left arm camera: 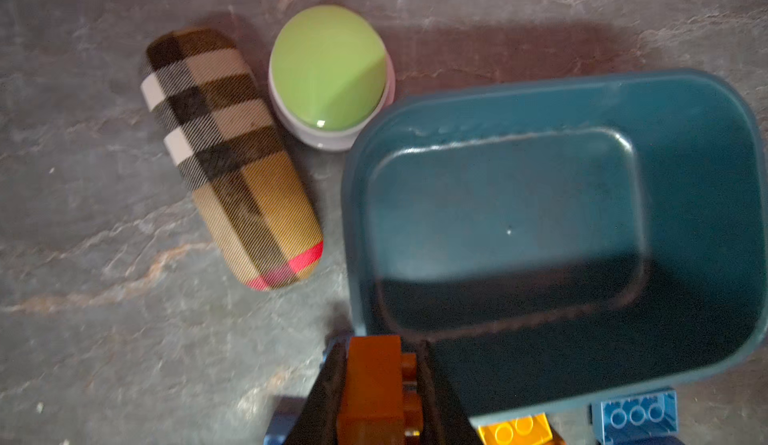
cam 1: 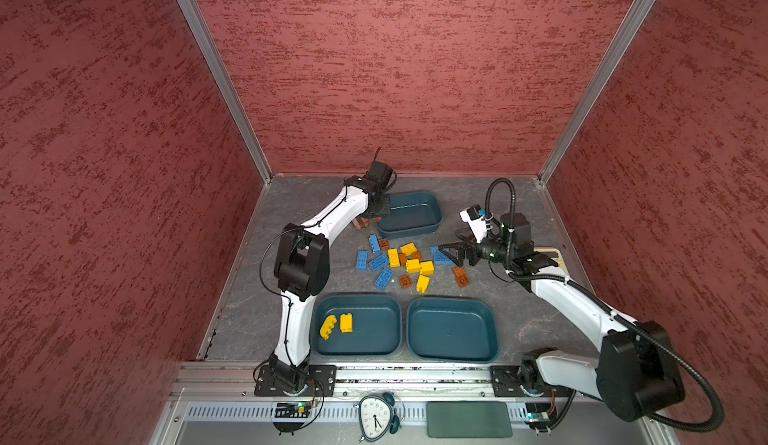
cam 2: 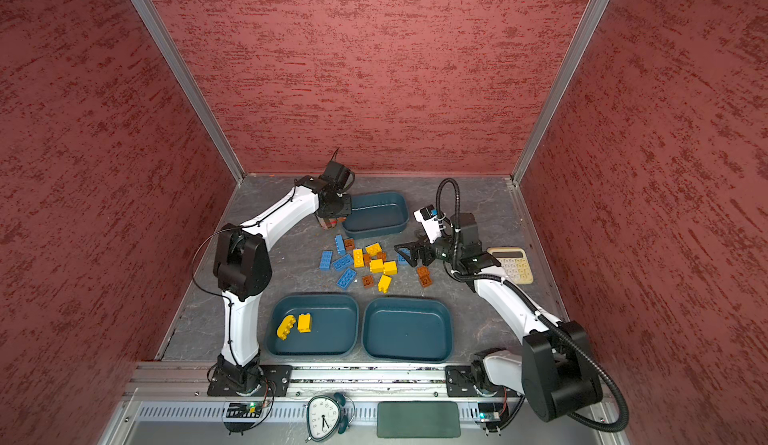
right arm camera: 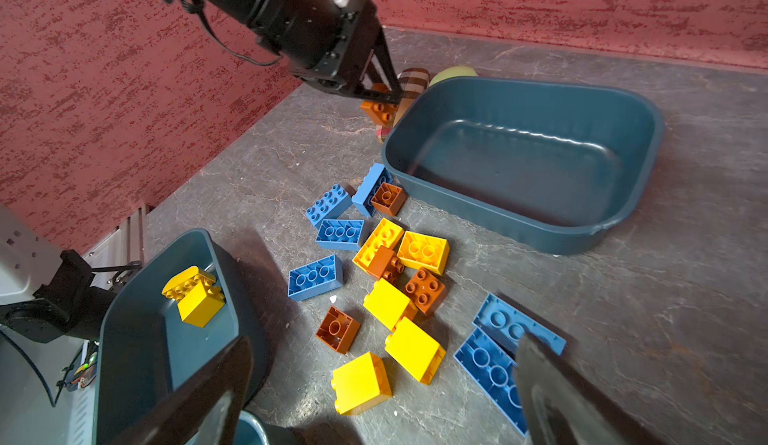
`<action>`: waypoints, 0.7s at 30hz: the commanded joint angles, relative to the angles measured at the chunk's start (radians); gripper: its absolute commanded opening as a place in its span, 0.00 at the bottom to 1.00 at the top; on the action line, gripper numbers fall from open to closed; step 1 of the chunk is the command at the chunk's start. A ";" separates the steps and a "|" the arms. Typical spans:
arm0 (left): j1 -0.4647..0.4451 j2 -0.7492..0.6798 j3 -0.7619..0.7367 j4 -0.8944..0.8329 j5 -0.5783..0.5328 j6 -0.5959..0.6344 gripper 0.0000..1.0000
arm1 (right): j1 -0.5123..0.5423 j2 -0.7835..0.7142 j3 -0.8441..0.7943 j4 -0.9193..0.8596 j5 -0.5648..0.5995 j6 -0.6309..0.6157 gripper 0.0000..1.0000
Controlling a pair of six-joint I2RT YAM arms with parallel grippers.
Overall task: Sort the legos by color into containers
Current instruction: 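Drop the brown brick with the left gripper into the far teal bin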
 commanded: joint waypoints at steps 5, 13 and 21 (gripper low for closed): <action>0.004 0.144 0.177 0.056 -0.004 0.067 0.27 | -0.006 -0.046 0.004 -0.002 0.041 -0.019 0.99; 0.017 0.160 0.285 -0.070 0.036 0.046 0.54 | -0.008 -0.052 0.007 -0.032 0.042 -0.029 0.99; 0.017 -0.081 -0.002 -0.104 0.035 0.038 0.66 | -0.008 -0.039 0.006 -0.037 0.011 -0.022 0.99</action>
